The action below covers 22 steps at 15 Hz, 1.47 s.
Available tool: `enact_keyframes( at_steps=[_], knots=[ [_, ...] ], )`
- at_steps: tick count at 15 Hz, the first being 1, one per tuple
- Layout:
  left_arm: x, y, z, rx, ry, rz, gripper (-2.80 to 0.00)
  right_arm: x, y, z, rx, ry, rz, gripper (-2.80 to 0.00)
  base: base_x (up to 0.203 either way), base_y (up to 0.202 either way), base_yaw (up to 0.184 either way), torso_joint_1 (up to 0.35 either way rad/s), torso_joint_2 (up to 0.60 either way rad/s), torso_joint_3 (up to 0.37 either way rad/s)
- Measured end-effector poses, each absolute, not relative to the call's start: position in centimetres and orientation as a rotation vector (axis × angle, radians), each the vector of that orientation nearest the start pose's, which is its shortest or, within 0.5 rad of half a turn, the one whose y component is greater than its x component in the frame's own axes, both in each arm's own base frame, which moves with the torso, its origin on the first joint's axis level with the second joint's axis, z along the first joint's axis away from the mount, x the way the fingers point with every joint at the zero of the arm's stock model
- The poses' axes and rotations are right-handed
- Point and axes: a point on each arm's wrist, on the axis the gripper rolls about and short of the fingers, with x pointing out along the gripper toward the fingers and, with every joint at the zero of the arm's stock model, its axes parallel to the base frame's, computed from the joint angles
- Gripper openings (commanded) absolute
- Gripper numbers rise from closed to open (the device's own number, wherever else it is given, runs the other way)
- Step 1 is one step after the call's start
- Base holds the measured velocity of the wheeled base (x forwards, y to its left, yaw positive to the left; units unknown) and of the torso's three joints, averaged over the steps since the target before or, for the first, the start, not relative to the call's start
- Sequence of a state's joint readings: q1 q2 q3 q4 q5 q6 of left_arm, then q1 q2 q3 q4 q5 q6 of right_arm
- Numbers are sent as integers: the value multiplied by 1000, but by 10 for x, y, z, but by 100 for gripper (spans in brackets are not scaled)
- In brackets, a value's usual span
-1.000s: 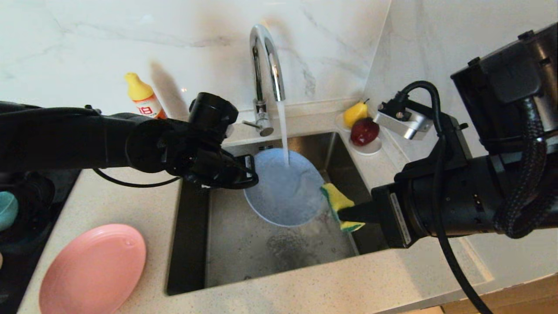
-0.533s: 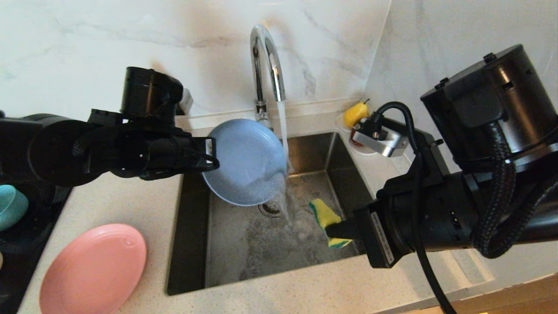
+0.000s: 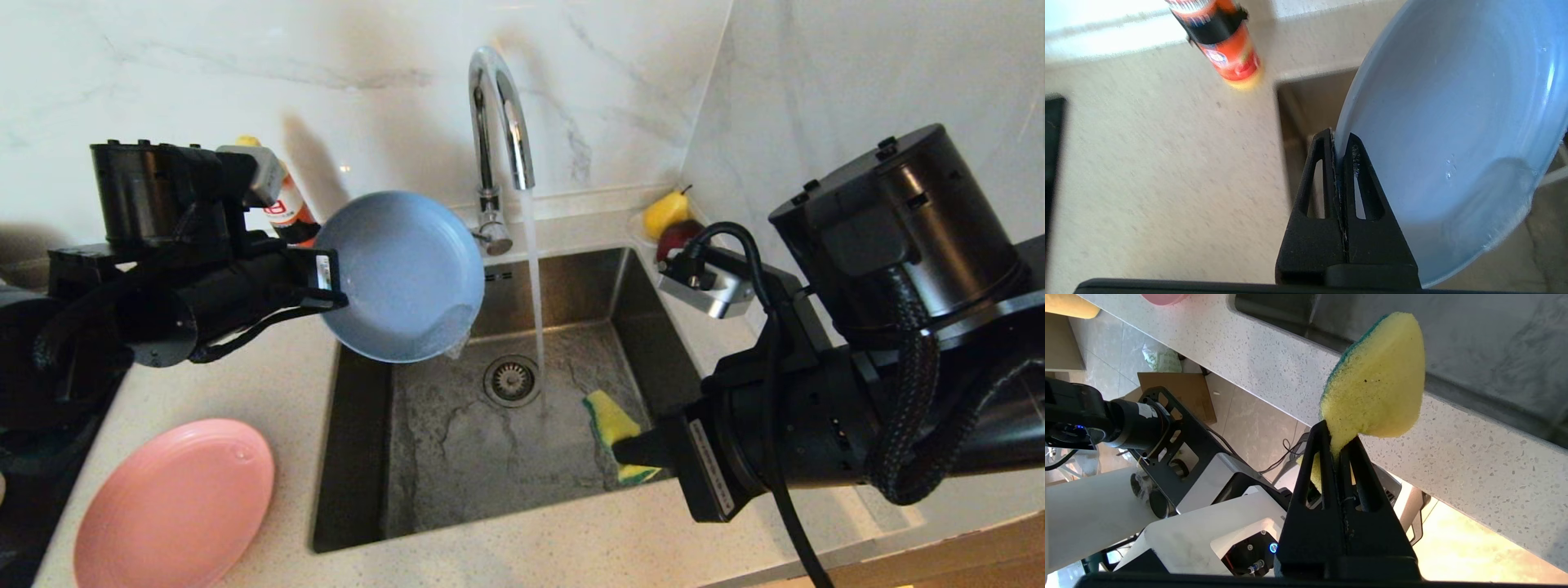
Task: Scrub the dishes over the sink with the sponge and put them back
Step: Wash the plate, then wipe the plate
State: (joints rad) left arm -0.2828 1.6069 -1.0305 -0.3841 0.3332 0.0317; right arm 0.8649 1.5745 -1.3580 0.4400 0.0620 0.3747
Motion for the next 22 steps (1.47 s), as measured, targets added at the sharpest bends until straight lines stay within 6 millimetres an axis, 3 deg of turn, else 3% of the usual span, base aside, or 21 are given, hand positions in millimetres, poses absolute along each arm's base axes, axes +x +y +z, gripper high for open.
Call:
enact_keyframes(
  at_steps=[6, 11, 18, 22],
  knots=[
    [284, -69, 248, 154, 89, 96, -280, 173, 205, 270, 71, 793, 752, -280, 0, 0, 0, 0, 0, 0],
    [271, -69, 243, 150, 137, 49, -280, 170, 209, 279, 84, 771, 807, -280, 0, 0, 0, 0, 0, 0],
    [228, -70, 246, -57, 389, -298, -280, 157, 223, 294, 106, 768, 969, -280, 0, 0, 0, 0, 0, 0],
    [212, -93, 242, -90, 454, -425, -280, 153, 230, 300, 145, 795, 1033, -280, 0, 0, 0, 0, 0, 0]
  ],
)
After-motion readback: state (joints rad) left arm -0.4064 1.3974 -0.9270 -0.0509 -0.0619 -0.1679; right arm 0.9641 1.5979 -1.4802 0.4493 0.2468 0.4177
